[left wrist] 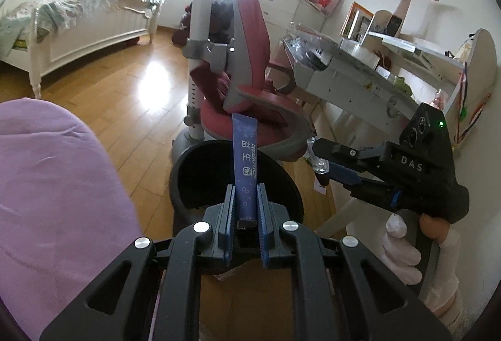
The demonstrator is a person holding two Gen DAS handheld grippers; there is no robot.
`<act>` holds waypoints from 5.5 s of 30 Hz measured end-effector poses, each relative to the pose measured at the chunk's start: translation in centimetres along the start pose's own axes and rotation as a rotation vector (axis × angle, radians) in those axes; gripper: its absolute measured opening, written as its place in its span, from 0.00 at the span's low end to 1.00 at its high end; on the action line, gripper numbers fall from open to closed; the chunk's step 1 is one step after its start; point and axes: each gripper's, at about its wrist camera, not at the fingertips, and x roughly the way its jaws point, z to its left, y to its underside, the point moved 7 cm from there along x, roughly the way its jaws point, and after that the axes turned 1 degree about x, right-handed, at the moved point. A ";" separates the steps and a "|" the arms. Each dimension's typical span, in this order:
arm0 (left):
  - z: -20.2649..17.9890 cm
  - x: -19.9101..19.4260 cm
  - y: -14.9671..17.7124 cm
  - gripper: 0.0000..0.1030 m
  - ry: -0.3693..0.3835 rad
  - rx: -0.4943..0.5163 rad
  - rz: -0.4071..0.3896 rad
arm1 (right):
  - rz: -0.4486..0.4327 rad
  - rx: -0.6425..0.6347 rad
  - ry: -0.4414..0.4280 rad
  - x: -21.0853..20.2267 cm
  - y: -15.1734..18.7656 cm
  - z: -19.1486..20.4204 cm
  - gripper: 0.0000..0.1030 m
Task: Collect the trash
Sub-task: 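Carry purple tube and clear cup to the bin and release both, then move both open tools back to the table over the red box, then grasp the red snack box with left tool while right tool grasps white lid, then carry red box and white lid to the bin and release both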
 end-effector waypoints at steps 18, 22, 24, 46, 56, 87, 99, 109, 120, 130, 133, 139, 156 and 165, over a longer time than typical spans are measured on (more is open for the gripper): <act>0.1 5.8 -0.2 0.47 0.027 -0.006 0.096 | -0.019 0.108 0.152 3.9 -1.2 -7.2 0.74; 1.5 2.8 -0.6 0.54 -0.002 -0.015 0.043 | -0.012 0.095 0.157 4.4 -0.9 -6.5 0.74; 3.0 0.7 -0.8 0.54 -0.022 -0.045 0.006 | 0.004 0.070 0.148 5.0 -0.4 -5.1 0.74; 31.1 -16.8 4.1 0.54 -0.527 -0.265 -0.057 | 0.412 -0.579 -0.119 19.6 16.5 22.7 0.67; 34.1 -14.3 2.9 0.54 -0.514 -0.169 0.017 | 0.510 -0.648 -0.080 24.5 20.8 24.7 0.67; 32.6 -11.4 -1.2 0.51 -0.463 0.060 0.123 | 0.508 -0.736 0.015 29.2 20.3 23.5 0.37; 26.2 -21.6 -0.5 0.51 -0.404 -0.234 -0.168 | 0.392 -0.347 -0.225 24.5 13.6 21.7 0.37; 13.0 -13.1 -3.0 0.51 -0.175 -0.108 -0.137 | 0.198 -0.190 -0.320 14.1 4.5 18.0 0.37; 3.2 -3.5 -4.7 0.51 -0.016 -0.020 -0.084 | 0.009 -0.056 -0.222 3.9 -1.6 7.2 0.37; 0.3 4.6 -3.1 0.51 0.027 0.054 0.047 | -0.066 0.106 -0.075 0.8 -3.7 -4.5 0.37; 0.0 5.7 -2.8 0.51 0.035 0.055 0.063 | -0.070 0.127 -0.061 1.3 -3.5 -5.6 0.37; -0.4 7.3 -2.3 0.51 0.041 0.070 0.095 | -0.056 0.155 -0.053 2.7 -3.0 -6.9 0.37; -1.0 5.7 -3.8 0.75 -0.007 0.119 0.046 | -0.075 0.159 -0.007 3.2 -2.8 -6.7 0.76; 10.0 -5.4 -3.9 0.75 -0.189 -0.053 -0.133 | 0.081 -0.039 -0.039 8.1 0.4 1.0 0.76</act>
